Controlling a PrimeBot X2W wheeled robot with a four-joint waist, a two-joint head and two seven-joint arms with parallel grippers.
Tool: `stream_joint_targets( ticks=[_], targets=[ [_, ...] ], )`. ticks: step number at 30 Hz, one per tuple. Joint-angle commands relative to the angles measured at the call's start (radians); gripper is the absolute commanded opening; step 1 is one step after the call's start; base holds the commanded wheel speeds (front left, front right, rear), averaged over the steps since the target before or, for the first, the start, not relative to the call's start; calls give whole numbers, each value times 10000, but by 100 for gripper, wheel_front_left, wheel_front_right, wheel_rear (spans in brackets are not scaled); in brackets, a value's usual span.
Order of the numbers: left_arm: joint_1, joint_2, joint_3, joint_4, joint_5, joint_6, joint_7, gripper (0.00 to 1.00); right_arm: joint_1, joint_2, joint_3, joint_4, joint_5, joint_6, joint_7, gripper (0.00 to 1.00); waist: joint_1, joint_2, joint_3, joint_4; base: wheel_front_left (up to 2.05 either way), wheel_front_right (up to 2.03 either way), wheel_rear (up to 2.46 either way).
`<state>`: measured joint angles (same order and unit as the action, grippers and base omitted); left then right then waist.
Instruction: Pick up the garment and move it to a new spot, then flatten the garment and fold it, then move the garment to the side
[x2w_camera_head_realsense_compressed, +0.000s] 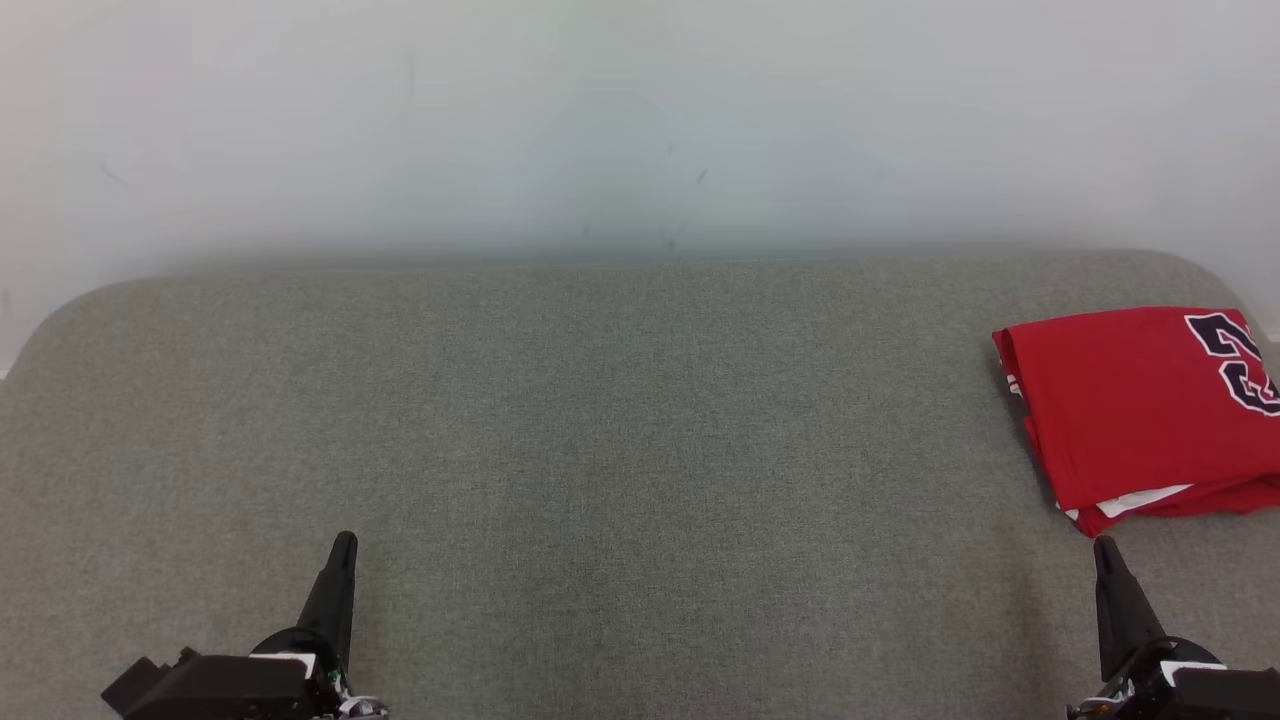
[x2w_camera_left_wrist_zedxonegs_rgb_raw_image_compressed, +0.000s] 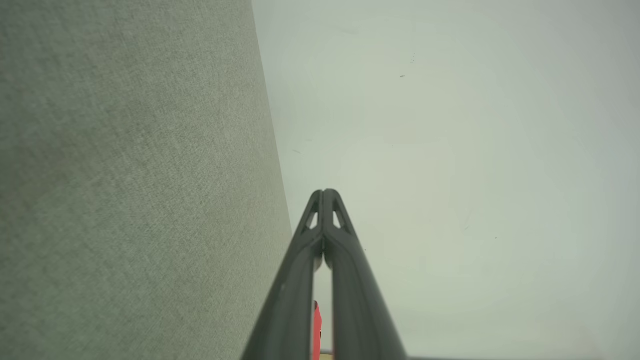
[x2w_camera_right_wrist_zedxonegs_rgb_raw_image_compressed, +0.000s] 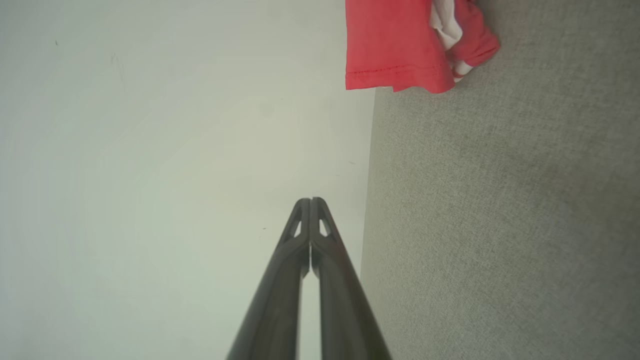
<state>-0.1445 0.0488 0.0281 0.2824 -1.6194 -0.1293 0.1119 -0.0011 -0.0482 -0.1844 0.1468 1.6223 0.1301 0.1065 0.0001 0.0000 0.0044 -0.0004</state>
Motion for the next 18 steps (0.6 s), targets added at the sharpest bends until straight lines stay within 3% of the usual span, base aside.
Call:
stream_joint_targets(
  ticks=[1,18],
  targets=[
    [-94,26,8,28,-38,-30,39,0,-93,-38,-20,-17,31,11,35,0,-1,0,0,1,0,0,0],
    [-93,26,7,27,-39,-30,39,0,-93,-36,-19,-16,31,11,34,0,-1,0,0,1,0,0,0]
  ],
)
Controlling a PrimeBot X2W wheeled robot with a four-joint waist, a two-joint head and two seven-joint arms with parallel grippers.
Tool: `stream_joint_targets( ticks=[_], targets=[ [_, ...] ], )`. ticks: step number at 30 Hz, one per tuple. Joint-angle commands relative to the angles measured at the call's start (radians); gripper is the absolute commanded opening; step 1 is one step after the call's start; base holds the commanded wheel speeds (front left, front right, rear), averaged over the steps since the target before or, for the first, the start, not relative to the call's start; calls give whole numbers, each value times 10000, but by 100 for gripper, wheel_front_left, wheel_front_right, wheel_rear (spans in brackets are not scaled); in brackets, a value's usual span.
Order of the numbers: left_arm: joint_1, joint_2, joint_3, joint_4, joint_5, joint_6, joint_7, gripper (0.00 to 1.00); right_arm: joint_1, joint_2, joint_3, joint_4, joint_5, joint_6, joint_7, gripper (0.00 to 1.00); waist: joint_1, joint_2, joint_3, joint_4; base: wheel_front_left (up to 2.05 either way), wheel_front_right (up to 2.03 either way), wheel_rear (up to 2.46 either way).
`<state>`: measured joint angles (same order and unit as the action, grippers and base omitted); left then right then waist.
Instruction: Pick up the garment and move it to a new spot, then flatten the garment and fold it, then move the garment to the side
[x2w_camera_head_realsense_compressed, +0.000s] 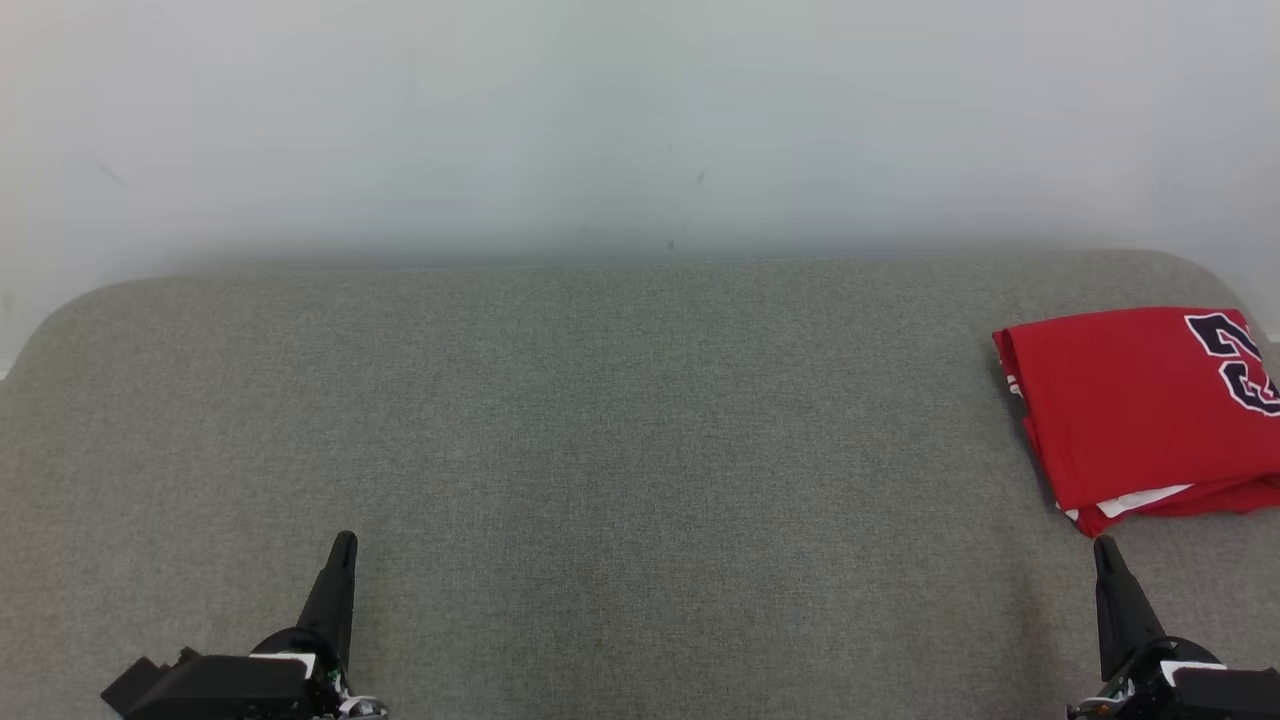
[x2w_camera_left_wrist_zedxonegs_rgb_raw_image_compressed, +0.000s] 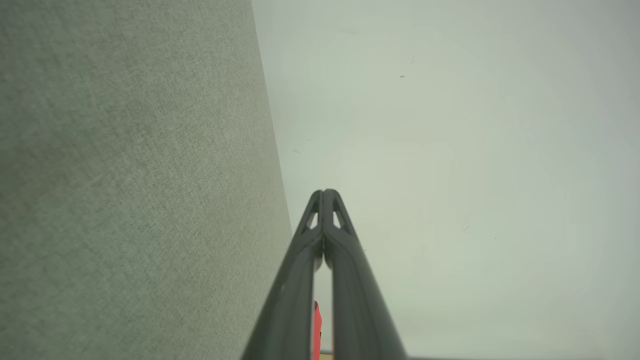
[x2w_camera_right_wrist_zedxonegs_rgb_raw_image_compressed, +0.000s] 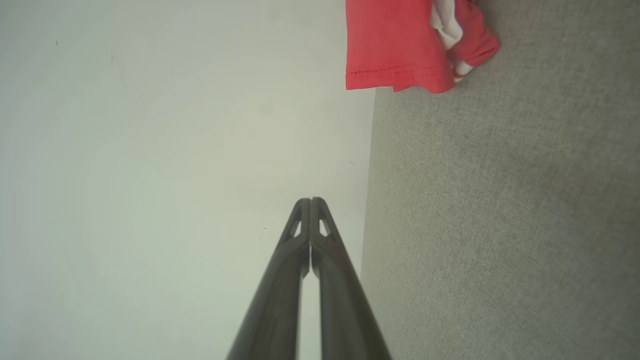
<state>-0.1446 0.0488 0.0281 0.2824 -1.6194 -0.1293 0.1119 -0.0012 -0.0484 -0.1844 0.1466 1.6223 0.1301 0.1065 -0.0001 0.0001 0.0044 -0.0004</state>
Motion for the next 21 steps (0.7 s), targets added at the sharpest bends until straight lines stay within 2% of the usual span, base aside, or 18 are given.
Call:
stream_joint_targets(
  ticks=[1,21],
  targets=[
    [-92,26,7,27,-39,-30,39,0,-92,-34,-19,-14,31,11,34,0,1,-1,0,1,0,0,0],
    [-92,26,6,26,-39,-30,38,0,-91,-34,-18,-14,32,11,33,0,1,-1,0,1,0,0,0]
  ],
)
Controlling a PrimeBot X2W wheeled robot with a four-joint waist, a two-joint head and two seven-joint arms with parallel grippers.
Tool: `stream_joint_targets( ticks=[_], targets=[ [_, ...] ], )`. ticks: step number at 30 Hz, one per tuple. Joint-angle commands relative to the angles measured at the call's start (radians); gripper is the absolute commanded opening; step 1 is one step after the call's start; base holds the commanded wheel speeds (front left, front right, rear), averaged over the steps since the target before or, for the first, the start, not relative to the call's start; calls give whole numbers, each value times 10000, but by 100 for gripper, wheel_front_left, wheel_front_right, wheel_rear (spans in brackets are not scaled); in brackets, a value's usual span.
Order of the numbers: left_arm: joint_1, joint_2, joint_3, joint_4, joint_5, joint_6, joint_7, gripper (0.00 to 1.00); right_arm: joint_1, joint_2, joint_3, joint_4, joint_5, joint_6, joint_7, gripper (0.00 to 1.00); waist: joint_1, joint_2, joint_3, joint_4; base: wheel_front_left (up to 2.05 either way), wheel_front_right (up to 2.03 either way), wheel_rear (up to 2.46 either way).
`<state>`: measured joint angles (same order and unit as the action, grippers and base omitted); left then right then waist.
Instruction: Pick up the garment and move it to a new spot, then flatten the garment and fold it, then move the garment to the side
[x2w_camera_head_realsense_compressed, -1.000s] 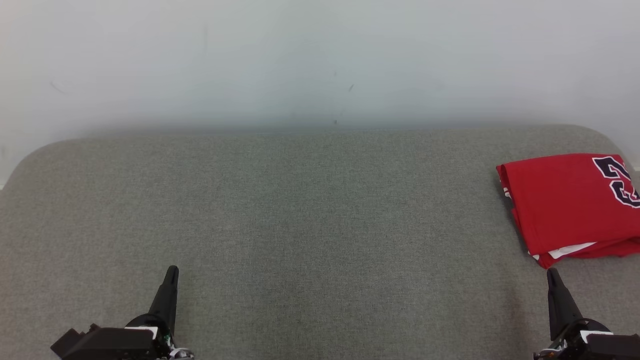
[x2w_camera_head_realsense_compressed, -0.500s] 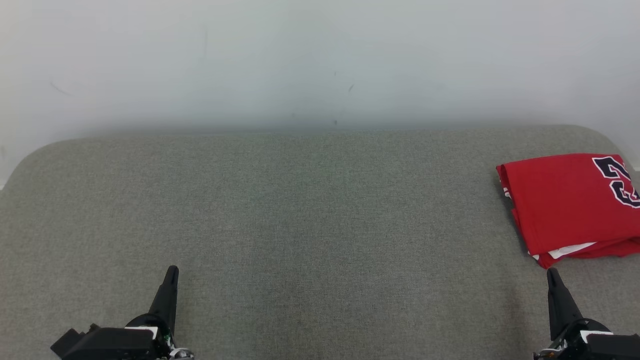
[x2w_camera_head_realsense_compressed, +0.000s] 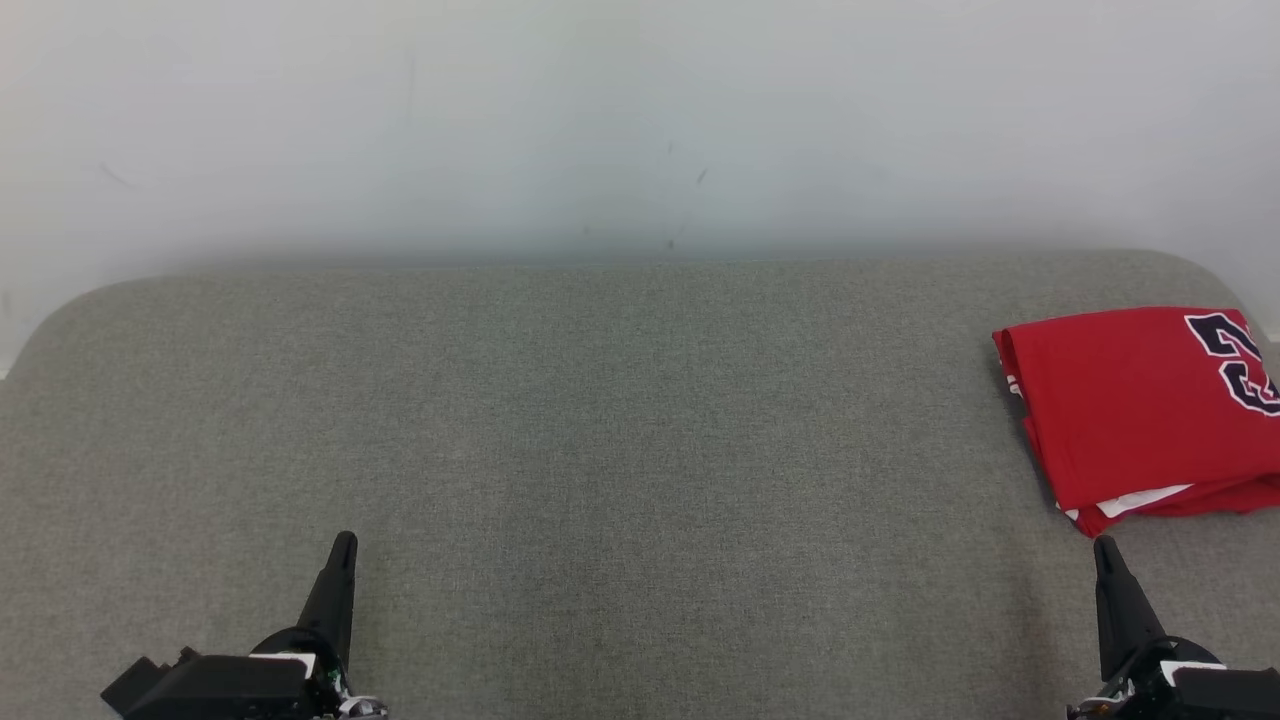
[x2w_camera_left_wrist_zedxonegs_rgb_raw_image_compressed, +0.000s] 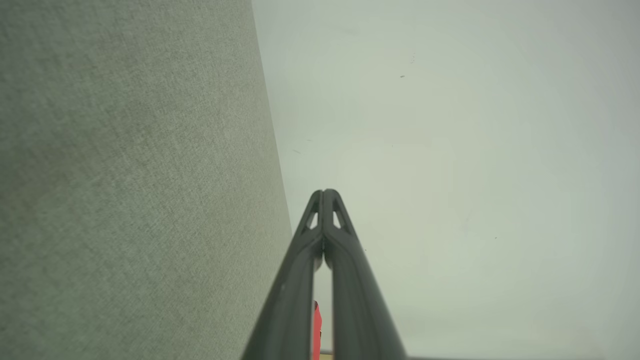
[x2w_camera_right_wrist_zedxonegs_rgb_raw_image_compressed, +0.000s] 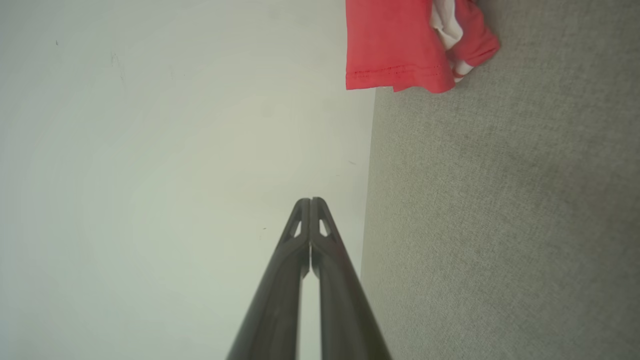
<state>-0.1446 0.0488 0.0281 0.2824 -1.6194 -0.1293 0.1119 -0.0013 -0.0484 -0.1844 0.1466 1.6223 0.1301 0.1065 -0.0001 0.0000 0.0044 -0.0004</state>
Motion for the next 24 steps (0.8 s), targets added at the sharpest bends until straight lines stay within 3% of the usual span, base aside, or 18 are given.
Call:
stream_joint_targets(
  ticks=[1,24],
  targets=[
    [-92,26,6,26,-39,-30,38,0,-90,-34,-18,-14,32,11,33,0,1,0,0,0,0,0,0],
    [-91,26,6,25,-40,-30,38,0,-90,-34,-18,-14,32,11,33,0,1,0,0,0,0,0,0]
  ],
)
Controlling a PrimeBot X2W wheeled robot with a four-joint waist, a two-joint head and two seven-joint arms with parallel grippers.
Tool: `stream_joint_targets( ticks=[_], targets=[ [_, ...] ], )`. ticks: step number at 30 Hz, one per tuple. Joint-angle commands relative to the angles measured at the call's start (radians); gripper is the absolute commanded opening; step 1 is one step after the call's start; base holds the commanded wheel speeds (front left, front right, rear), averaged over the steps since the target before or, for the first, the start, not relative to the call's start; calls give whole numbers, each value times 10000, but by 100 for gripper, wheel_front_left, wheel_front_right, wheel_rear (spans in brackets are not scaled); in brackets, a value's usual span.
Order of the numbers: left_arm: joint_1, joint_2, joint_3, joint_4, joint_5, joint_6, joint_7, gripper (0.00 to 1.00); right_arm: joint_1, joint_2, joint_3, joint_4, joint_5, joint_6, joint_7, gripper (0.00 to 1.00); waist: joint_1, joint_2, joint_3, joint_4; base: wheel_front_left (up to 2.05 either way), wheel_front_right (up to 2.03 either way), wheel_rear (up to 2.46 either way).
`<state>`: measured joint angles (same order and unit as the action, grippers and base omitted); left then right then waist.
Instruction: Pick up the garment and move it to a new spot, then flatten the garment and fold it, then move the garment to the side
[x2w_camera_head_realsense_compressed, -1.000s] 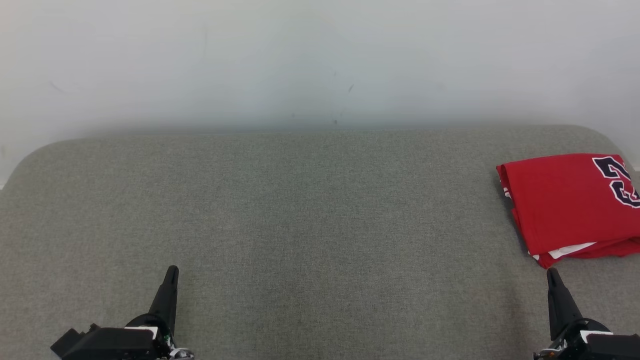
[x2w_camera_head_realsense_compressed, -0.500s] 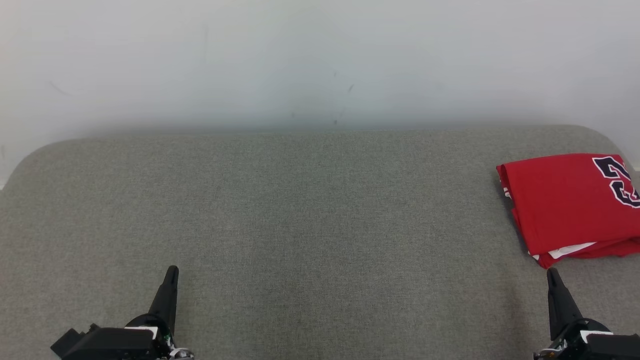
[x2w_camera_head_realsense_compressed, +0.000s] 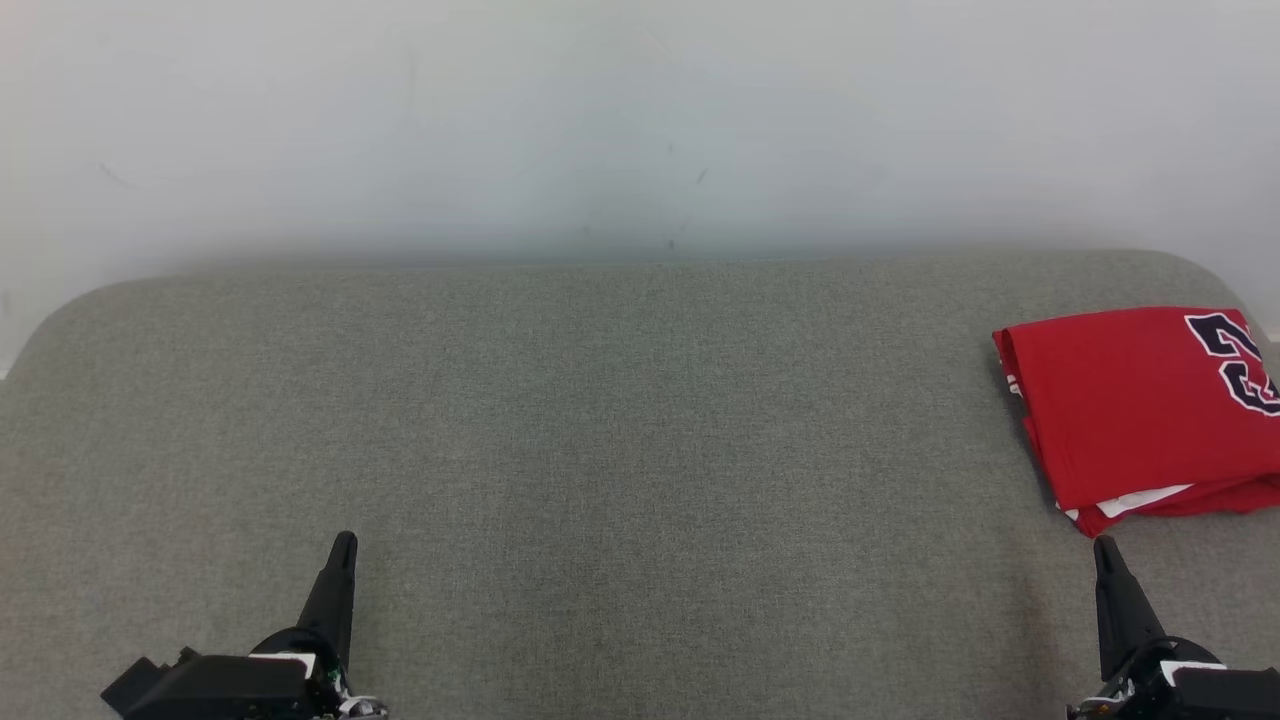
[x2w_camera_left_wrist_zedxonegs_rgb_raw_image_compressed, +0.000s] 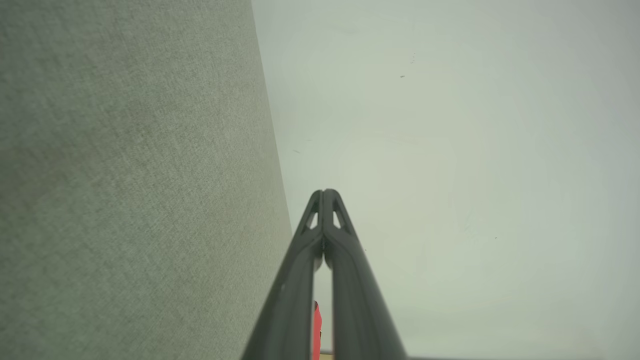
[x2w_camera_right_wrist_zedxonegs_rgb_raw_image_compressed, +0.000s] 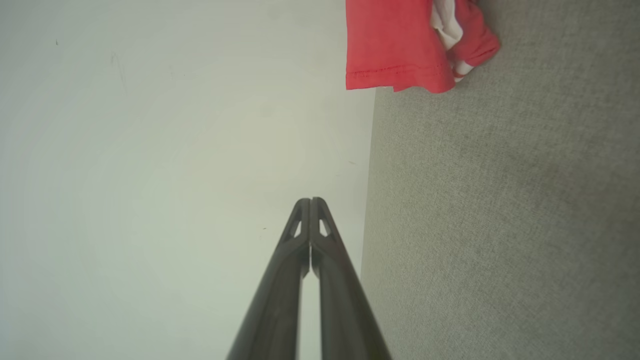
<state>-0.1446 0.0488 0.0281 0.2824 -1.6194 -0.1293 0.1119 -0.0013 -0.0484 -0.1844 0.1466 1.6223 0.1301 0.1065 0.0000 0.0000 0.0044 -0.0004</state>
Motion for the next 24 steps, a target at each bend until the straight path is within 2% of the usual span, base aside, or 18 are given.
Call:
stream_joint_targets(
  ticks=[1,24],
  targets=[
    [-91,26,6,24,-40,-30,38,0,-90,-34,-17,-14,32,11,33,0,0,0,0,0,0,0,0],
    [-91,26,5,24,-40,-30,37,0,-90,-34,-17,-14,32,11,32,0,0,0,0,0,0,0,0]
  ],
)
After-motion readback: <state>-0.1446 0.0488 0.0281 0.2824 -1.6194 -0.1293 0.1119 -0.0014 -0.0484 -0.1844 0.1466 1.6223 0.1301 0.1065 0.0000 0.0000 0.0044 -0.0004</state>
